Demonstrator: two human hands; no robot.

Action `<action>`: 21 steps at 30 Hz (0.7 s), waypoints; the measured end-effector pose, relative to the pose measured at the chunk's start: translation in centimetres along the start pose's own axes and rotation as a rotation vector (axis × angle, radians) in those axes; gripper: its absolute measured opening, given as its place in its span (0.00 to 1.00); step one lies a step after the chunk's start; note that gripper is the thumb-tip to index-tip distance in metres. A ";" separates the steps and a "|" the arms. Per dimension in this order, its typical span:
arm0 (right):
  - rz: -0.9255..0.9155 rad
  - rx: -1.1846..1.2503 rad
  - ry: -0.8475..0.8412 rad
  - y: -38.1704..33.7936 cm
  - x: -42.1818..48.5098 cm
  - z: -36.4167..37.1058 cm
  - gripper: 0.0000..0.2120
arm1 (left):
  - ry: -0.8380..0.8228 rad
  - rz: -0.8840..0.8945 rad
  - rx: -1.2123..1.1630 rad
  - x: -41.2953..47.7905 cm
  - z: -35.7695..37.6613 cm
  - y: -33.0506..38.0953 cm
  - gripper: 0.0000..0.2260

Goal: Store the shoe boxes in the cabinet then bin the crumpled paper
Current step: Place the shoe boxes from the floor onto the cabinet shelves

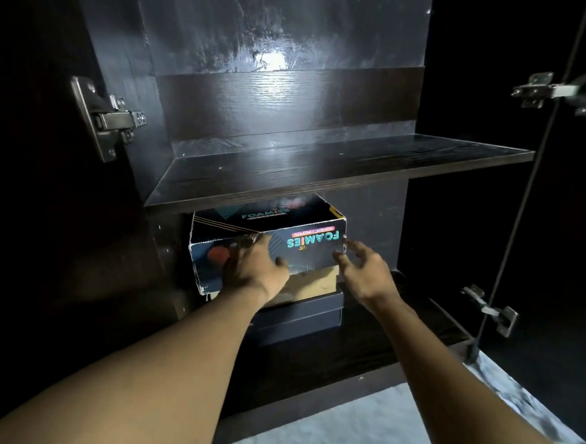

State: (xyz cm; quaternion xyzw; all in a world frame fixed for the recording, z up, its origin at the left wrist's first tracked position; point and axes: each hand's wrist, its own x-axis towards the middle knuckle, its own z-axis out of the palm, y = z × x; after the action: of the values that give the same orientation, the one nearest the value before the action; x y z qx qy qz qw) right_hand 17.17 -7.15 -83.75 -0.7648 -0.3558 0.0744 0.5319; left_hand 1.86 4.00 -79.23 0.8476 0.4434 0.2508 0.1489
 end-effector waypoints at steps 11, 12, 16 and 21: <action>0.116 -0.222 0.112 -1.8 -7.5 -10.9 0.23 | -0.226 0.242 -0.231 -5.9 -0.3 8.8 0.15; 0.147 -0.227 0.122 -1.5 -8.9 -12.3 0.23 | -0.254 0.268 -0.241 -6.7 0.0 9.7 0.15; 0.287 -0.309 0.237 -0.5 -15.2 -18.4 0.22 | -0.381 0.385 -0.352 -10.8 1.8 13.7 0.14; 0.405 -0.461 0.419 -0.9 -25.0 -24.2 0.21 | -0.590 0.557 -0.495 -18.7 4.1 19.2 0.12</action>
State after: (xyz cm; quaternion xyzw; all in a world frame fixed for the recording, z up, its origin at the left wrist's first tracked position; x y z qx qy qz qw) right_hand 10.33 -40.97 -79.35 -0.9180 -0.0878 -0.0620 0.3817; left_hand 8.19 -22.42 -79.00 0.9083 0.0651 0.1276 0.3930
